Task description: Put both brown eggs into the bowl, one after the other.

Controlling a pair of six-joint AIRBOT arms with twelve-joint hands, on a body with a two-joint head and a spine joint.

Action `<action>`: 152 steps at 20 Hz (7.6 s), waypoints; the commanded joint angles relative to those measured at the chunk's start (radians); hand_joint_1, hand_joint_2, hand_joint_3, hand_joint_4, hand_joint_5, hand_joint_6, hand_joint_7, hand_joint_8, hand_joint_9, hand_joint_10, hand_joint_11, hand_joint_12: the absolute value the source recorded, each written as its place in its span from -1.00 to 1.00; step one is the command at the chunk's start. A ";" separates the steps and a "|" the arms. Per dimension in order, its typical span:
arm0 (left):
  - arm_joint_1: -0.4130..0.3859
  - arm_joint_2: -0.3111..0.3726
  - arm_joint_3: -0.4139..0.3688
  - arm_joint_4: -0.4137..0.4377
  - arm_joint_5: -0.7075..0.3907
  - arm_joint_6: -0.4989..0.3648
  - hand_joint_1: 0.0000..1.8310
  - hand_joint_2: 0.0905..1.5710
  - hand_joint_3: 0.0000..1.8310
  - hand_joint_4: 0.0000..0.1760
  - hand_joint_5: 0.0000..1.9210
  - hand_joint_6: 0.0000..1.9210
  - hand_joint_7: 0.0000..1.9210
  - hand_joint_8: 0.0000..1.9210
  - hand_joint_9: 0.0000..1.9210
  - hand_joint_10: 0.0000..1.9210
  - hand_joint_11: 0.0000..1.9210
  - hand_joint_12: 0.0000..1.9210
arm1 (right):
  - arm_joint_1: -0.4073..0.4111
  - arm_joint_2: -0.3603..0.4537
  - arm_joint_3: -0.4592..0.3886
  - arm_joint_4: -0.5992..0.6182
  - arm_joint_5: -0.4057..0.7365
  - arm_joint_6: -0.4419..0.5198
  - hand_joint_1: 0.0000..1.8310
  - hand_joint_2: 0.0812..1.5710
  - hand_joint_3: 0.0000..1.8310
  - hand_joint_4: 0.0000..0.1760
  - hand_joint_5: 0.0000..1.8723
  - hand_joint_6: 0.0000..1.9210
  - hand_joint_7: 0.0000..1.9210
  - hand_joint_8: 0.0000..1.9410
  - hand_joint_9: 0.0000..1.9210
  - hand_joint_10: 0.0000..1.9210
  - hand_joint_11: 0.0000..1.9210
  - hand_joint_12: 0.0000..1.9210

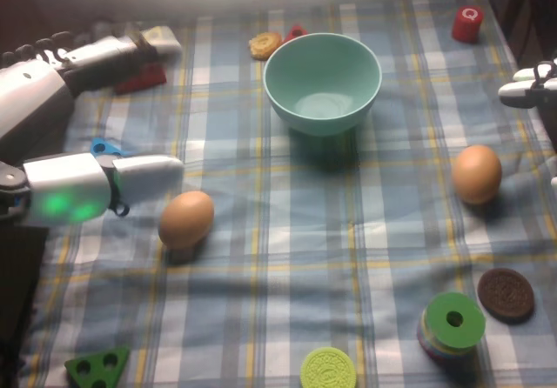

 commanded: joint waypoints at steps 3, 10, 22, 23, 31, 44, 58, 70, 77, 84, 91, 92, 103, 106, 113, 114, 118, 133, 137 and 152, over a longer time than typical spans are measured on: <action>-0.010 -0.012 0.015 0.029 -0.033 0.006 -0.51 0.26 -1.00 1.00 -0.63 -1.00 -0.49 -0.99 -0.48 -0.99 -1.00 -0.10 | 0.018 0.002 0.004 0.013 0.127 -0.001 -0.33 0.58 -0.99 -0.50 -0.57 -1.00 -0.58 -1.00 -0.59 -1.00 -0.83 -0.41; -0.081 -0.112 0.062 -0.085 0.169 0.346 -0.14 0.07 -1.00 0.91 -0.48 -0.99 -0.34 -1.00 -0.34 -0.99 -0.98 -0.18 | 0.032 -0.001 0.001 -0.013 0.134 -0.001 -0.29 0.61 -1.00 -0.70 -0.53 -1.00 -0.55 -1.00 -0.54 -0.99 -0.76 -0.40; -0.108 -0.175 0.112 -0.177 0.241 0.484 -0.07 0.10 -1.00 0.57 -0.34 -1.00 0.04 -0.97 -0.10 -0.94 -1.00 0.02 | 0.029 -0.001 -0.002 -0.013 0.134 0.000 -0.28 0.62 -1.00 -1.00 -0.40 -0.99 -0.49 -1.00 -0.54 -1.00 -0.80 -0.26; -0.110 -0.180 0.116 -0.180 0.243 0.484 -0.05 0.10 -1.00 0.51 -0.34 -1.00 0.05 -0.97 -0.09 -0.93 -1.00 -0.03 | 0.029 0.000 -0.002 -0.013 0.134 0.001 -0.28 0.63 -1.00 -1.00 -0.40 -0.99 -0.48 -1.00 -0.54 -1.00 -0.80 -0.26; -0.126 -0.199 0.135 -0.181 0.269 0.485 -0.09 0.17 -0.99 0.61 -0.28 -1.00 0.00 -0.58 -0.22 -0.41 -0.95 0.12 | 0.026 -0.001 -0.002 -0.013 0.133 0.005 -0.31 0.65 -1.00 -1.00 -0.35 -0.99 -0.46 -0.99 -0.49 -0.99 -0.77 -0.25; -0.137 -0.221 0.151 -0.194 0.290 0.485 0.20 0.34 -1.00 -0.76 0.09 -0.11 -0.09 0.20 -0.22 0.24 -0.88 0.42 | 0.017 -0.001 -0.001 -0.012 0.133 0.016 -0.40 0.68 -1.00 -1.00 -0.25 -0.99 -0.38 -0.99 -0.43 -0.99 -0.71 -0.30; -0.312 -0.232 0.193 -0.105 0.151 0.335 0.28 0.33 -1.00 -1.00 0.11 -0.15 0.13 -0.06 -0.06 0.07 -0.73 0.10 | 0.006 -0.001 0.000 -0.003 0.133 0.020 -0.37 0.70 -1.00 -1.00 -0.20 -1.00 -0.33 -1.00 -0.36 -1.00 -0.59 -0.40; -0.567 -0.568 0.577 -0.145 0.489 0.335 0.33 0.39 -1.00 -1.00 -0.01 -0.03 0.05 0.10 -0.02 -0.38 -0.73 0.09 | 0.027 -0.041 0.030 -0.025 0.133 0.020 -0.38 0.70 -1.00 -1.00 -0.20 -1.00 -0.33 -1.00 -0.34 -1.00 -0.51 -0.53; -0.552 -0.610 0.619 -0.167 0.519 0.335 0.17 0.27 -1.00 -0.93 -0.09 -0.62 -0.10 -0.16 -0.15 -0.01 -0.77 0.55 | 0.032 -0.047 0.036 -0.033 0.133 0.020 -0.33 0.71 -1.00 -1.00 -0.22 -1.00 -0.31 -1.00 -0.33 -1.00 -0.51 -0.52; -0.543 -0.604 0.599 -0.134 0.522 0.335 0.09 0.26 -1.00 -0.08 -0.21 -1.00 -0.11 -0.94 -0.19 -0.65 -0.92 0.08 | 0.032 -0.048 0.037 -0.033 0.133 0.020 -0.32 0.72 -1.00 -1.00 -0.24 -1.00 -0.32 -1.00 -0.31 -0.99 -0.47 -0.54; -0.530 -0.577 0.554 -0.123 0.481 0.335 0.09 0.26 -1.00 0.47 -0.47 -1.00 -0.31 -1.00 -0.28 -0.98 -1.00 -0.26 | 0.032 -0.050 0.036 -0.033 0.133 0.027 -0.28 0.71 -1.00 -1.00 -0.25 -1.00 -0.33 -1.00 -0.32 -1.00 -0.48 -0.54; -0.524 -0.565 0.535 -0.123 0.457 0.335 0.08 0.26 -1.00 0.49 -0.47 -1.00 -0.30 -1.00 -0.26 -0.98 -0.99 -0.25 | 0.032 -0.052 0.036 -0.033 0.133 0.028 -0.25 0.70 -1.00 -1.00 -0.25 -1.00 -0.33 -1.00 -0.31 -1.00 -0.47 -0.53; -0.318 -0.254 0.194 0.019 -0.027 0.114 -0.45 0.17 -0.99 1.00 -1.00 -1.00 -0.97 -1.00 -0.97 -1.00 -1.00 -0.90 | 0.165 -0.093 0.100 -0.150 -0.022 0.066 -0.10 0.33 -1.00 -0.14 -0.51 -1.00 -0.54 -1.00 -0.55 -1.00 -0.87 -0.13; -0.289 -0.212 0.160 0.034 -0.044 0.114 -0.06 0.02 -1.00 0.86 -0.90 -0.99 -0.91 -0.99 -0.95 -1.00 -1.00 -1.00 | 0.193 -0.102 0.129 -0.218 -0.101 0.112 -0.03 0.32 -1.00 -0.58 -0.50 -1.00 -0.50 -1.00 -0.51 -1.00 -0.91 -0.04; -0.292 -0.206 0.159 0.042 -0.026 0.114 -0.16 0.07 -0.99 0.42 -0.81 -0.99 -0.87 -1.00 -0.89 -0.99 -0.93 -0.96 | 0.245 -0.138 0.159 -0.295 -0.215 0.112 0.05 0.28 -1.00 -0.07 -0.49 -1.00 -0.44 -0.99 -0.42 -0.99 -0.71 -0.24; -0.294 -0.206 0.159 0.043 -0.027 0.114 -0.15 0.07 -0.99 0.30 -0.80 -0.99 -0.85 -0.99 -0.87 -0.99 -0.91 -0.95 | 0.248 -0.143 0.164 -0.297 -0.227 0.112 0.09 0.26 -1.00 -0.09 -0.47 -1.00 -0.41 -0.99 -0.37 -0.99 -0.66 -0.24; -0.292 -0.204 0.159 0.034 -0.022 0.114 -0.16 0.08 -0.99 0.19 -0.76 -0.98 -0.88 -1.00 -0.89 -1.00 -0.94 -0.96 | 0.260 -0.177 0.189 -0.304 -0.267 0.112 -0.08 0.34 -1.00 -0.05 -0.40 -0.99 -0.31 -0.99 -0.28 -0.98 -0.58 -0.22; -0.288 -0.204 0.161 0.016 -0.015 0.114 -0.23 0.15 -0.99 0.39 -0.78 -1.00 -0.83 -1.00 -0.86 -1.00 -0.99 -0.95 | 0.289 -0.193 0.201 -0.312 -0.285 0.089 0.36 0.45 -1.00 -1.00 -0.07 -0.05 -0.02 0.32 -0.01 -0.20 -0.17 0.31; -0.285 -0.205 0.161 0.016 -0.013 0.114 -0.22 0.14 -1.00 0.44 -0.77 -0.99 -0.85 -1.00 -0.86 -1.00 -0.98 -0.94 | 0.300 -0.190 0.201 -0.312 -0.278 0.089 -0.04 0.23 -1.00 -0.89 -0.26 -0.98 -0.20 -0.95 -0.20 -0.78 -0.41 -0.19; -0.272 -0.203 0.159 0.008 -0.010 0.114 -0.13 0.08 -1.00 0.66 -0.72 -0.99 -0.79 -0.99 -0.82 -0.99 -0.98 -0.90 | 0.312 -0.134 0.186 -0.175 -0.224 0.048 -0.05 -0.02 -1.00 -0.55 -0.62 -1.00 -0.59 -1.00 -0.56 -1.00 -0.67 -0.68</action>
